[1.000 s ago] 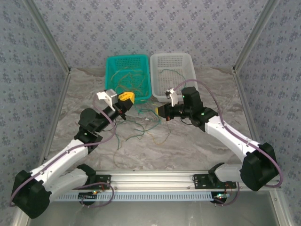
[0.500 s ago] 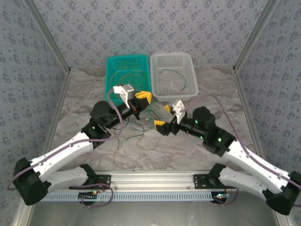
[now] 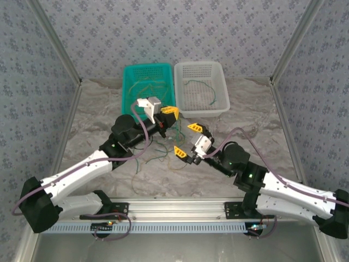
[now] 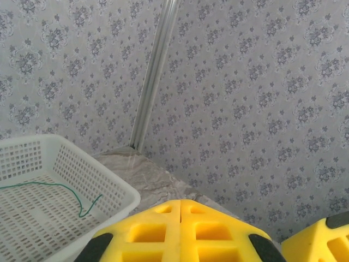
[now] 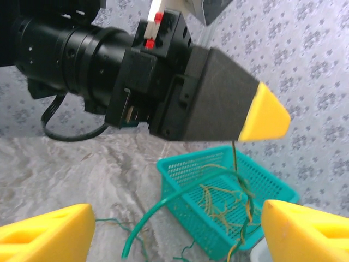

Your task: Untangle the cables

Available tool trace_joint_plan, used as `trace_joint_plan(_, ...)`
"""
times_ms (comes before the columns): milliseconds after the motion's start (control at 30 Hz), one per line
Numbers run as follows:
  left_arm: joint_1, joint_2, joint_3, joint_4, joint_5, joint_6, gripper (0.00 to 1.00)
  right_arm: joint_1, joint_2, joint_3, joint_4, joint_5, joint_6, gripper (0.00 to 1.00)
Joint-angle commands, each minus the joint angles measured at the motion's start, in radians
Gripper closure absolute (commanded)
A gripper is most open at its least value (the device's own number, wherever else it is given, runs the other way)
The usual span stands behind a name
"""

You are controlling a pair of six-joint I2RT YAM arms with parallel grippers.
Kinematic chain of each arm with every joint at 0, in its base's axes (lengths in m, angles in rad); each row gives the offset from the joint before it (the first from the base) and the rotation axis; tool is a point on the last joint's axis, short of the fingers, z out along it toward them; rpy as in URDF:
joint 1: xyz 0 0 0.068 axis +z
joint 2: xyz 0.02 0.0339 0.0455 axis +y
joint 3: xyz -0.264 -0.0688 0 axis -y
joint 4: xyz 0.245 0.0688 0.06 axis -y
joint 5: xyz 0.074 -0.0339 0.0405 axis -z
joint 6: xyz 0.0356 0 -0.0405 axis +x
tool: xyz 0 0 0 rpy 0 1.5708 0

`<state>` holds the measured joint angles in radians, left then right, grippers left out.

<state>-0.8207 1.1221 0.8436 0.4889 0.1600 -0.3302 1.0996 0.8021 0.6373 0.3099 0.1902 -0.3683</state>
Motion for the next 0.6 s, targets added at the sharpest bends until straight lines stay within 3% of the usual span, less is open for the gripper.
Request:
trace_joint_plan(0,-0.007,0.001,0.045,0.029,0.006,-0.016,1.00,0.020,0.052,-0.003,0.167,0.092,-0.126,0.18)
trace_joint_plan(167,-0.007,0.001,0.043,0.033,0.012,-0.017,1.00,0.022,0.152,0.010,0.258,0.128,-0.236,0.18)
trace_joint_plan(567,-0.009,-0.007,0.025,0.056,0.023,-0.027,1.00,0.002,0.270,0.012,0.453,0.196,-0.300,0.19)
